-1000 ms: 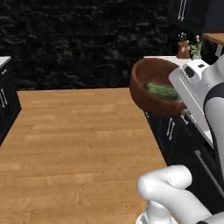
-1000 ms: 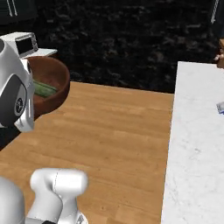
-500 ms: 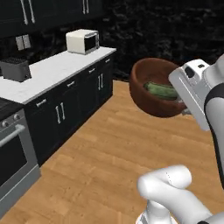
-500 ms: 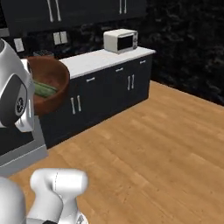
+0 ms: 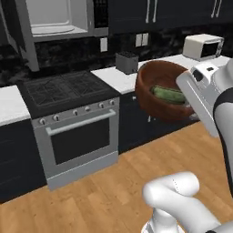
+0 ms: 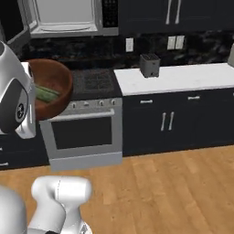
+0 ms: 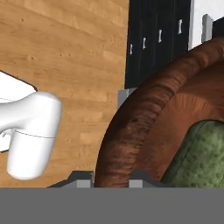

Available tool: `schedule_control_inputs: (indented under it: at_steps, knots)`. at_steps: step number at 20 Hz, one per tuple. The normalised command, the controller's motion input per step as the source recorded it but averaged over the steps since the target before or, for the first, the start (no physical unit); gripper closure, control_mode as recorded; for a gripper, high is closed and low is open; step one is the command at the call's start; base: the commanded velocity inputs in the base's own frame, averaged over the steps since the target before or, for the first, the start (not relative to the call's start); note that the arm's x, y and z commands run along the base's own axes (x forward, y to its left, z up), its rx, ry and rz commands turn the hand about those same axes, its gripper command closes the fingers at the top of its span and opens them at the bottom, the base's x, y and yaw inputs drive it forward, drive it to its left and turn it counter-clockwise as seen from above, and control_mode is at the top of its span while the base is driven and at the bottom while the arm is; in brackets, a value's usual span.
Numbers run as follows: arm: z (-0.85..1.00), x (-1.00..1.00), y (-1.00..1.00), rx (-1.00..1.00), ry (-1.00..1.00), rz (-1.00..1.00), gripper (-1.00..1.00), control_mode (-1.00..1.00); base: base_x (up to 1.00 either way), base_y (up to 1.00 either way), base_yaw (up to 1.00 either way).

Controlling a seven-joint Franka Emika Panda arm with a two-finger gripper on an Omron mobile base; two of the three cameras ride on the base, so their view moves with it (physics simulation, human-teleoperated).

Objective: Pick the cucumber from the sink and place it in the bowl. Then pick the bowl and place it in the microwave. Then close the microwave door and press the start button.

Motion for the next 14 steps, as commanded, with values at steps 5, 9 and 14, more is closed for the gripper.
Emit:
schedule_control_inputs:
  at_steps: [5,9,14]
  knots:
    - [0.00,0.00,0.00,0.00,0.00,0.00,1.00,1.00,0.84,-0.24,0.75]
    - [0.00,0.00,0.00,0.00,0.00,0.00,1.00,1.00,0.90,-0.85,0.44]
    - [0.00,0.00,0.00,0.00,0.00,0.00,1.00,1.00,0.99,-0.83,0.39]
